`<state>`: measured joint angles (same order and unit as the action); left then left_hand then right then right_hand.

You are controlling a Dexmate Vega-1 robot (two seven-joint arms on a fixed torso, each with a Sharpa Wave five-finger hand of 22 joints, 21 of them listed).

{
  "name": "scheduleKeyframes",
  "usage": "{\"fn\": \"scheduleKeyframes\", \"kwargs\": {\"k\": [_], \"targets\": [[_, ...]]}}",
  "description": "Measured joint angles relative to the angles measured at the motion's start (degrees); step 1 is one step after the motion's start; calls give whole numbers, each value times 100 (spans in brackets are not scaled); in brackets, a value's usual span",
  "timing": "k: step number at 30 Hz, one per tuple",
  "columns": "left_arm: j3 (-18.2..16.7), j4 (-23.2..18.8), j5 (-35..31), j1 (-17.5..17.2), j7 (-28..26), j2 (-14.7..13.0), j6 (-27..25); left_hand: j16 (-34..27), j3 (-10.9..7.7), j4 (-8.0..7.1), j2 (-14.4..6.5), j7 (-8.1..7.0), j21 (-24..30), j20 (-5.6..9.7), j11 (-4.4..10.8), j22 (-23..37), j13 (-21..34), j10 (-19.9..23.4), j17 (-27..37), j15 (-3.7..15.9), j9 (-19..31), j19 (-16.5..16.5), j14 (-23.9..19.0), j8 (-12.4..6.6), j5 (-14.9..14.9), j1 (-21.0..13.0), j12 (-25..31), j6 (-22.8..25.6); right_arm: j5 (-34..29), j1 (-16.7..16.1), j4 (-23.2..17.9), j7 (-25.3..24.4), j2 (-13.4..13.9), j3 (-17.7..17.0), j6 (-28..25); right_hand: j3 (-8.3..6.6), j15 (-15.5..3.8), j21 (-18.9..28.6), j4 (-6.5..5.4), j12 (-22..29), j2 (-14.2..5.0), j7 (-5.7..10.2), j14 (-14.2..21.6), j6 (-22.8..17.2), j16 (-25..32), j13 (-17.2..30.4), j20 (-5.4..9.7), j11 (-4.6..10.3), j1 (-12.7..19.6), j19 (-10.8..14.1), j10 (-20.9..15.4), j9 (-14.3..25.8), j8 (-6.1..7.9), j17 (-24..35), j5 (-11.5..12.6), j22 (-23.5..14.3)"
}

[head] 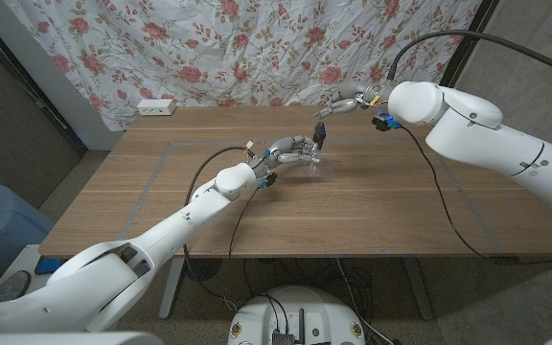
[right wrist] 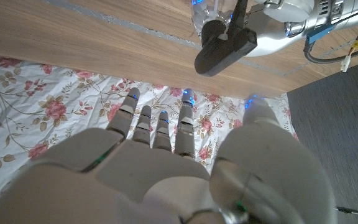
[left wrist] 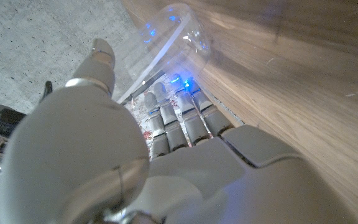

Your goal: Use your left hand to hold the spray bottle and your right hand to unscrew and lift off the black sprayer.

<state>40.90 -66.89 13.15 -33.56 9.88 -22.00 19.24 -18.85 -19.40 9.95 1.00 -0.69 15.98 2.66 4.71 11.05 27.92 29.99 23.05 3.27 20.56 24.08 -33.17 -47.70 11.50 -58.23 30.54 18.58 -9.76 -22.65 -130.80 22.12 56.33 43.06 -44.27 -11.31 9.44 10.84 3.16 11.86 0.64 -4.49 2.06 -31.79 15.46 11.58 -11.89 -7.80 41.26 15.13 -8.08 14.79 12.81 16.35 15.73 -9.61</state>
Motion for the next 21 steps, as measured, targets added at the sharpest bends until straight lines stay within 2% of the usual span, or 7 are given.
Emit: {"fn": "scheduleKeyframes", "kwargs": {"k": [5, 9, 12, 19, 21], "targets": [[-2, 10, 0, 0, -7, 4, 6, 0, 0, 0, 0, 0, 0, 0, 0, 0, 0, 0, 0, -12, -8, 0, -12, 0, -4, 0, -4, 0, -199, 174, -84, 316, -62, 162, -504, -9, 115, 0, 57, 0, 26, -103, 32, 102, 0, 0, 0, -136, -25, 0, -7, 26, -32, -14, 70, 0], [-2, 24, 0, 0, -8, 11, 18, 0, 0, 0, 0, 8, 0, 0, 1, 0, 0, 0, -1, -21, -35, 0, -20, 0, 20, 0, -22, 8, -278, 331, -129, 454, -99, 312, -723, -26, 155, 0, 123, 0, 26, -123, 30, 123, -22, 0, 0, -205, -25, 0, -20, 53, -32, -41, 89, 0], [-2, 56, 0, 2, -8, 23, 38, 0, 0, 0, 0, 8, 0, 0, 1, 0, 1, 0, -1, -21, -35, 0, -20, 0, 21, 0, -24, 8, -346, 499, -148, 602, -144, 471, -940, -34, 174, 0, 130, 0, 26, -123, 30, 123, -45, 0, 0, -256, -25, 0, -10, 53, -32, -41, 89, 0], [2, 129, 0, 35, 10, 53, 87, 22, 0, 0, 0, 8, 0, 0, 1, 0, 2, 0, -2, -21, -35, 0, -20, 0, 21, 0, -37, 8, -435, 819, -129, 801, -248, 822, -1200, -97, 215, 0, 193, 0, 23, -154, -11, 153, -45, 17, 1, -277, -23, 0, 12, 80, -31, -41, 144, 0], [9, 167, 0, 52, 16, 69, 100, 22, 0, 0, 0, 8, 0, 0, 1, 0, 13, 0, 13, -21, -34, 0, -20, 0, 21, 0, -39, 8, -463, 890, -111, 881, -274, 901, -1303, -103, 215, 0, 199, 0, -36, -154, -10, 153, -45, 30, 1, -296, 36, 0, 31, 80, -31, -41, 145, 0]]}}
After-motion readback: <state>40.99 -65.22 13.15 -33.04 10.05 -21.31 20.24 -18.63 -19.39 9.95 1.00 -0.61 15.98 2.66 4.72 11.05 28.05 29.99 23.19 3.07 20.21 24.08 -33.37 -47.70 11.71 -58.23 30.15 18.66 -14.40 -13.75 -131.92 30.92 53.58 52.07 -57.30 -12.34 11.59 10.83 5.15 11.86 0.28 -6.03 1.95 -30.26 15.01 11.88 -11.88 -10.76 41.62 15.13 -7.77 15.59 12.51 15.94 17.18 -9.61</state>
